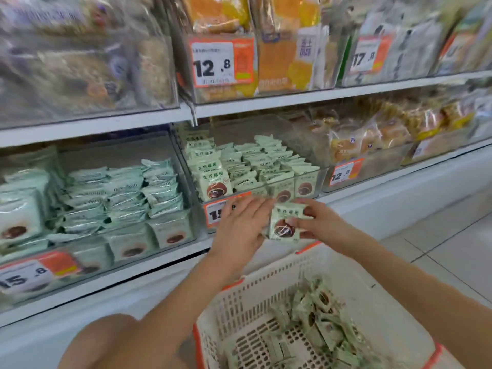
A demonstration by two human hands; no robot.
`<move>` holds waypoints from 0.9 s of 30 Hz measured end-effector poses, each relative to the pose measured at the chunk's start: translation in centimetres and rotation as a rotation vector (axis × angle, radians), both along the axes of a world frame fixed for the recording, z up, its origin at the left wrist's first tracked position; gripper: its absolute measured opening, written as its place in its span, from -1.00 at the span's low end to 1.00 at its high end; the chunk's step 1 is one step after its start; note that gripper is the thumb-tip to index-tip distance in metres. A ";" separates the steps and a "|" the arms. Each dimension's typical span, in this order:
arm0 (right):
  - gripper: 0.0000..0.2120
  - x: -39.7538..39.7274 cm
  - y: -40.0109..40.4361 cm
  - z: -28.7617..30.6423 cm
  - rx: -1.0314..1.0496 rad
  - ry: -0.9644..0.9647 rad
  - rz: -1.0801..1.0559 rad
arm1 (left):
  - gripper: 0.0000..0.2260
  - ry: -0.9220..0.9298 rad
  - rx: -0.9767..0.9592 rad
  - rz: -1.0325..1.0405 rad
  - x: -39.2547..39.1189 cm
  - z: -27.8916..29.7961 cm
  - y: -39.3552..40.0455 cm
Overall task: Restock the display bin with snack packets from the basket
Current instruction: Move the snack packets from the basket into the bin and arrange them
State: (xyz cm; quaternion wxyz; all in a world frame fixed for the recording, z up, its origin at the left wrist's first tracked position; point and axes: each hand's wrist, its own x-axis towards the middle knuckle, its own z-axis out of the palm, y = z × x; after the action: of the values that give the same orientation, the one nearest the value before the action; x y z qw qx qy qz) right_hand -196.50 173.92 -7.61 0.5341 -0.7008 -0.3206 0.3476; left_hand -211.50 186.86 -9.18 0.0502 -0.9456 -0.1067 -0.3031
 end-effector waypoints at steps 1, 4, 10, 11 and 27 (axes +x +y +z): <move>-0.72 0.7 1.0 2.2 0.056 -0.037 -0.043 | -0.23 -0.066 0.030 0.027 0.2 1.6 0.8; -0.76 2.8 4.9 6.6 0.217 -0.139 -0.143 | -0.33 -0.114 0.107 0.111 0.4 3.9 4.1; -0.64 7.1 17.1 7.3 0.178 -0.381 -0.246 | -0.48 0.064 0.070 0.160 1.4 3.2 8.7; -0.65 7.6 19.2 6.9 0.173 -0.405 -0.244 | -0.46 0.082 0.051 0.164 1.6 3.3 9.0; -0.52 7.9 31.6 2.9 0.131 -0.402 -0.123 | -0.41 0.245 0.148 0.236 2.0 2.5 9.5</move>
State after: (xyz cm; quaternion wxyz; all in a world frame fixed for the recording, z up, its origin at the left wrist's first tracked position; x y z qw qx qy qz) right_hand -188.57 205.55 -4.70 0.5240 -0.7382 -0.3989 0.1462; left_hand -209.54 196.38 -6.65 0.1673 -0.9501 -0.1876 -0.1847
